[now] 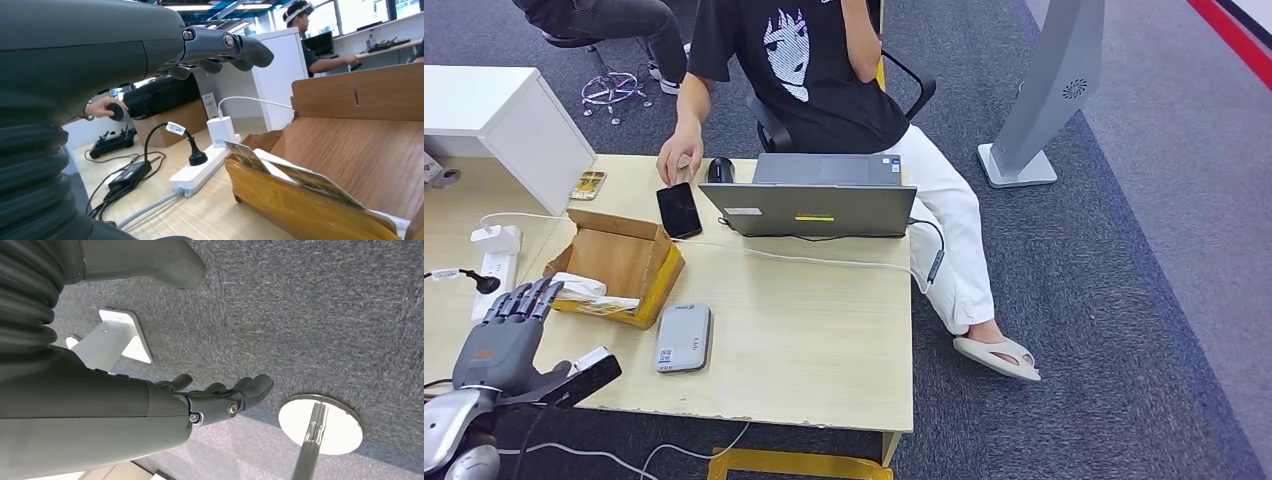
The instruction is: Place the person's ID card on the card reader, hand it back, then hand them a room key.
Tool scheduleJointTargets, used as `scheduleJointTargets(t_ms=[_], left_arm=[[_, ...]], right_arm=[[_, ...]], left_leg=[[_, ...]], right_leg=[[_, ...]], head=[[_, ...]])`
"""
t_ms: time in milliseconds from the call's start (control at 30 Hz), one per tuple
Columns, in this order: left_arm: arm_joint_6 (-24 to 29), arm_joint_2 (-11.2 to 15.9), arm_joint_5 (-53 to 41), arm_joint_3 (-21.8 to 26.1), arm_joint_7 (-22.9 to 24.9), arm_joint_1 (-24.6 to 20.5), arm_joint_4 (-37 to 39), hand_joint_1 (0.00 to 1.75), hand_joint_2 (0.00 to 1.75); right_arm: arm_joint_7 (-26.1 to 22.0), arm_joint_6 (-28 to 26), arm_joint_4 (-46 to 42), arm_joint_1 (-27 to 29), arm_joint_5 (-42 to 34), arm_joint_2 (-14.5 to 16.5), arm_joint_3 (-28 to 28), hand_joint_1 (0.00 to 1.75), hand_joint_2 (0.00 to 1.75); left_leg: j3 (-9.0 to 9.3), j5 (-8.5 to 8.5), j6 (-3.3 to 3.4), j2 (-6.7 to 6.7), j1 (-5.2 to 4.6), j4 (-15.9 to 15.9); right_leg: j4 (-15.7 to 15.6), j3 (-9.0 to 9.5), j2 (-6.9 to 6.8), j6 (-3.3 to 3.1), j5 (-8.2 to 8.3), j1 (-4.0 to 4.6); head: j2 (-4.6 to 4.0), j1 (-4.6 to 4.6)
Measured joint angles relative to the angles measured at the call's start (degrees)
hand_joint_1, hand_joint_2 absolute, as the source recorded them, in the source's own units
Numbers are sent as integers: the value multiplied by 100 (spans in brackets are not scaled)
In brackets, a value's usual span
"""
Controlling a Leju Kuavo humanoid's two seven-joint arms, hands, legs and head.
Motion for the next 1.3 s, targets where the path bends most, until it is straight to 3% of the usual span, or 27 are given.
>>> scheduleJointTargets(t_ms=[267, 733, 1300], left_arm=[[13, 44, -7, -86, -81, -182, 198, 0, 175], [6, 449, -59, -758, -375, -834, 767, 0, 175], [-2, 517, -277, -1358, -380, -1343, 1253, 0, 175]], right_arm=[[-22, -132, 115, 2, 0, -44, 115, 0, 175], [9, -567, 831, -67, 2, -414, 434, 0, 175], [74, -646, 1117, -120, 2, -571, 613, 0, 175]], left_leg=[[0, 0, 0, -1, -1, 0], [0, 1, 0, -1, -1, 1], [0, 1, 0, 0, -1, 1]], right_leg=[[0, 1, -1, 0, 0, 0], [0, 1, -1, 0, 1, 0], [0, 1, 0, 0, 2, 0]], head=[[0, 1], [0, 0], [0, -1]])
